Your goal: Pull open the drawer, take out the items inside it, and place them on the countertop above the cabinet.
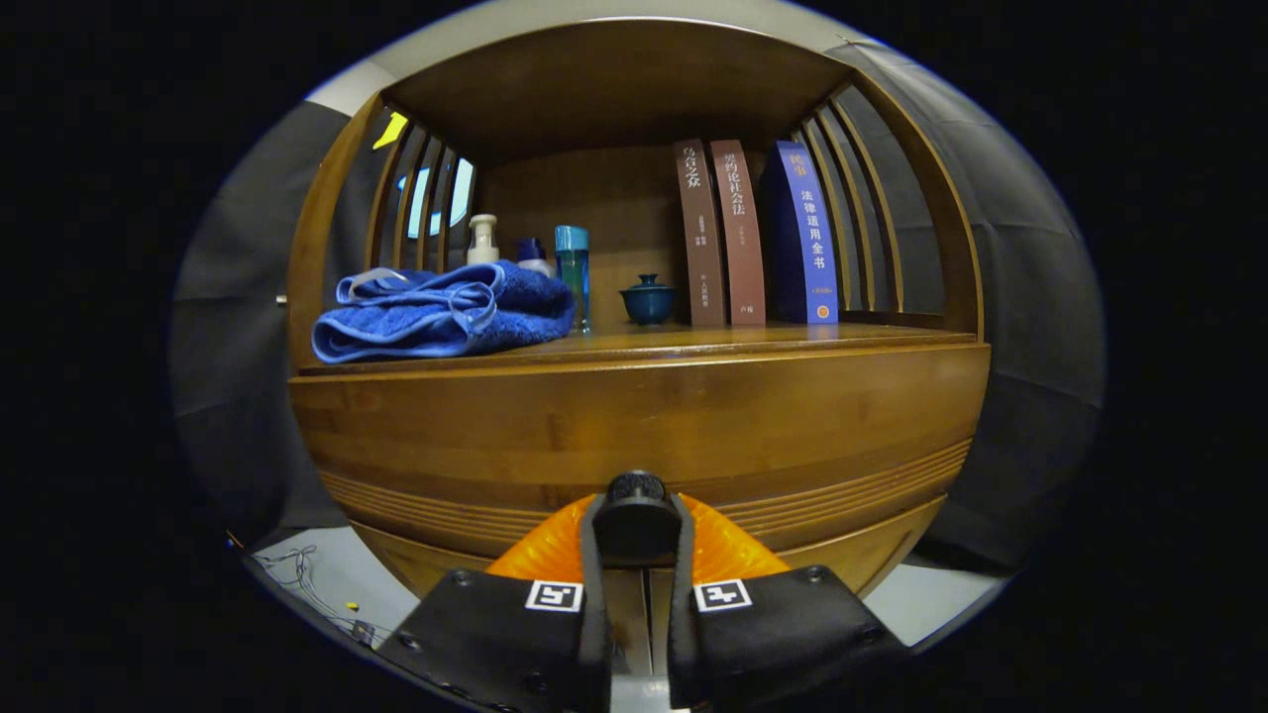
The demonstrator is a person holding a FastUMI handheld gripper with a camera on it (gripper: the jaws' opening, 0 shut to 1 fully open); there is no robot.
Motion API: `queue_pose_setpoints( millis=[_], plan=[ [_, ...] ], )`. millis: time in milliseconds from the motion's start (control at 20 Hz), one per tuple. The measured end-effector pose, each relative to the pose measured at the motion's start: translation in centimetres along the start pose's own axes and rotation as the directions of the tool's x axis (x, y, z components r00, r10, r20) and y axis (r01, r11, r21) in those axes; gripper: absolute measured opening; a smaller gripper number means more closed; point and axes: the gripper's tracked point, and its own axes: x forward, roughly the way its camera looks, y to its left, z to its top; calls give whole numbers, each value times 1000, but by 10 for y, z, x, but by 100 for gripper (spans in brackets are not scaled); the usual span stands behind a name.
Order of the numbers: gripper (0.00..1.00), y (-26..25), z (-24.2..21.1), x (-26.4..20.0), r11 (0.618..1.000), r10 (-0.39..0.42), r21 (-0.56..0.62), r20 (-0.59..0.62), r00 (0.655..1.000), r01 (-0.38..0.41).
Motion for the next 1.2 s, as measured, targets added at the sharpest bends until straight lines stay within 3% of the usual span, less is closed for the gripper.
queue_pose_setpoints(
  millis=[1200],
  plan=[
    [26,-8,-18,-151,999,33,19,-82,996,-32]
  ],
)
